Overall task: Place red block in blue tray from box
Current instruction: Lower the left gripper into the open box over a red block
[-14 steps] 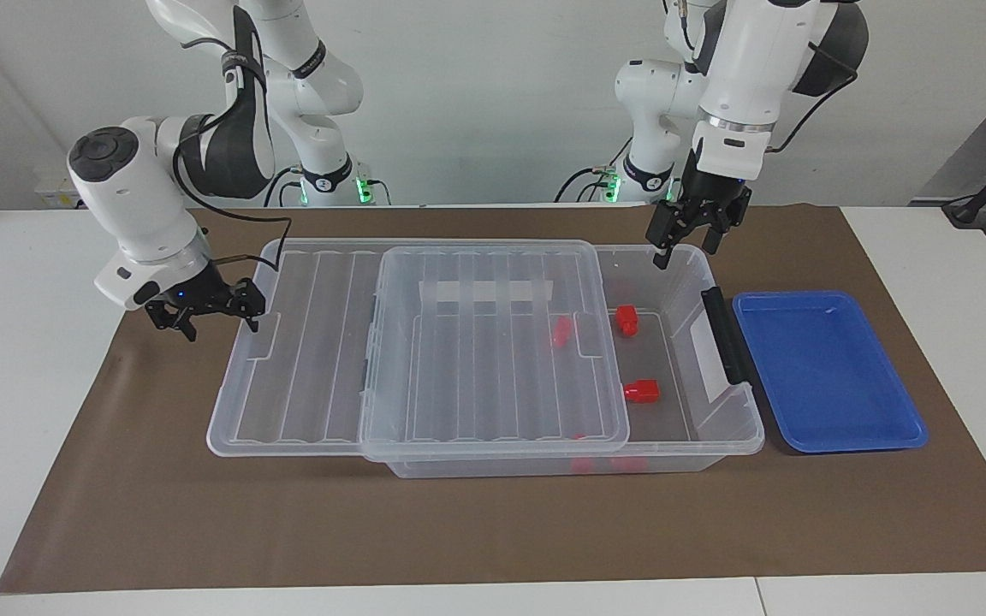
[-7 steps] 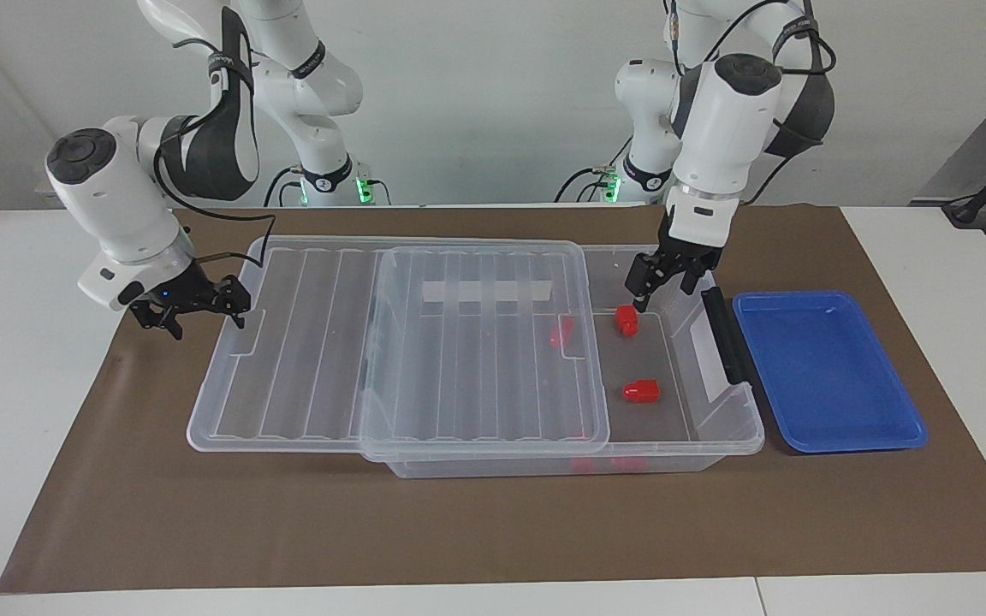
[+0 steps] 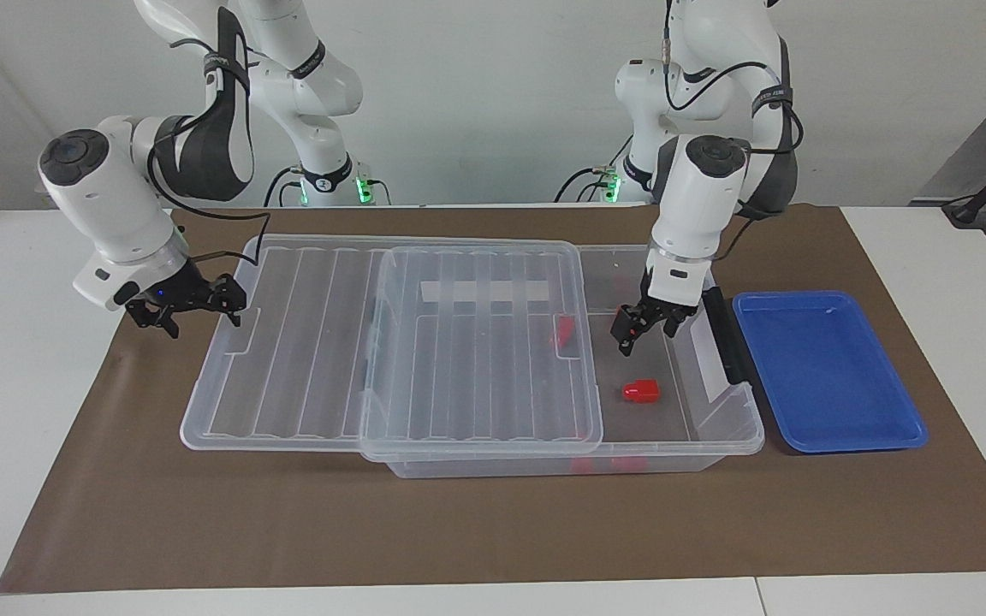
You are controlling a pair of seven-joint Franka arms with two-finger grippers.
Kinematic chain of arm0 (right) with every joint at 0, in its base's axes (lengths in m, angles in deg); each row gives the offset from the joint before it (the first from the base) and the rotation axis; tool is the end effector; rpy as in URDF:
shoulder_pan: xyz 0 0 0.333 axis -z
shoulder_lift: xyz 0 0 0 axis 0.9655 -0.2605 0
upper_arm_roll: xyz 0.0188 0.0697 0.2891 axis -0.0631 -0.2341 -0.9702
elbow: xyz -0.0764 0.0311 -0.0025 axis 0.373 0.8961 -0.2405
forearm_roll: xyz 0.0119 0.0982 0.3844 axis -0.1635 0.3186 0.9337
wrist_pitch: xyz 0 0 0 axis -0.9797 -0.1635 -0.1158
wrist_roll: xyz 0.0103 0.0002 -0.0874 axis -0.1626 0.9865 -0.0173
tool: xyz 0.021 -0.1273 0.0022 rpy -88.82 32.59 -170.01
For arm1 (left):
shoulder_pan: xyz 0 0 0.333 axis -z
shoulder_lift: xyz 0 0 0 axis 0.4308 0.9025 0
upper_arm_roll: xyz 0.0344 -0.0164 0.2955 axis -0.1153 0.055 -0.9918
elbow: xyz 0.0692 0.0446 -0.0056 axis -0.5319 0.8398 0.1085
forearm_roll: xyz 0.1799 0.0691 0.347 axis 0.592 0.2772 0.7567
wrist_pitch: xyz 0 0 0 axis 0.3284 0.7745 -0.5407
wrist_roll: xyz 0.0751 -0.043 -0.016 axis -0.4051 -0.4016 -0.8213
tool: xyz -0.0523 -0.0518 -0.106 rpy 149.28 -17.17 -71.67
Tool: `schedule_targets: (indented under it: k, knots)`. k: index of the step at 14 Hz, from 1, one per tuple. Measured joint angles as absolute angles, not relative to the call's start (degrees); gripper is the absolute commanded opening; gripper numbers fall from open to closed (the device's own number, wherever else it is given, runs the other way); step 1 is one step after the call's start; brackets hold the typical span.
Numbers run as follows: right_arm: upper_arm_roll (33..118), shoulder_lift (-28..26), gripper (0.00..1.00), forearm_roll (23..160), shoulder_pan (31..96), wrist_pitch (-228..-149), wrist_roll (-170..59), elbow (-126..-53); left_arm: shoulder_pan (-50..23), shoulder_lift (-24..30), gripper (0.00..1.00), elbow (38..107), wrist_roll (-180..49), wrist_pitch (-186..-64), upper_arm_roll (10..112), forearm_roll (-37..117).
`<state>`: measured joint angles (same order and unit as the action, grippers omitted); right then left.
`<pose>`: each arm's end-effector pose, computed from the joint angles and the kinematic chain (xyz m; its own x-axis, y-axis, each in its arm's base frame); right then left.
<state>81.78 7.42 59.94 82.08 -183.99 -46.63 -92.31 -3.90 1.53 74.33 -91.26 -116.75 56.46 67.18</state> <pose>0.5901 -0.0664 0.4150 0.9795 0.2013 -0.0052 0.2014 -0.9794 0.0149 0.5787 -0.2096 0.3829 0.9230 0.3514 0.1567 0.3400 -0.9356 0.0957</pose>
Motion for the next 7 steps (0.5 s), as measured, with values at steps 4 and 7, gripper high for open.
schedule_targets:
  k: [4,7]
  knots:
    - [81.8,7.4,1.0,59.9,82.3,-184.0,-46.4,-92.3,-4.1,5.7,1.0,74.7,-91.3,-121.1,56.4,69.2]
    - [81.8,7.4,1.0,59.9,82.9,-184.0,-45.4,-92.3,-4.3,7.8,1.0,74.7,-91.5,-122.4,56.0,69.2]
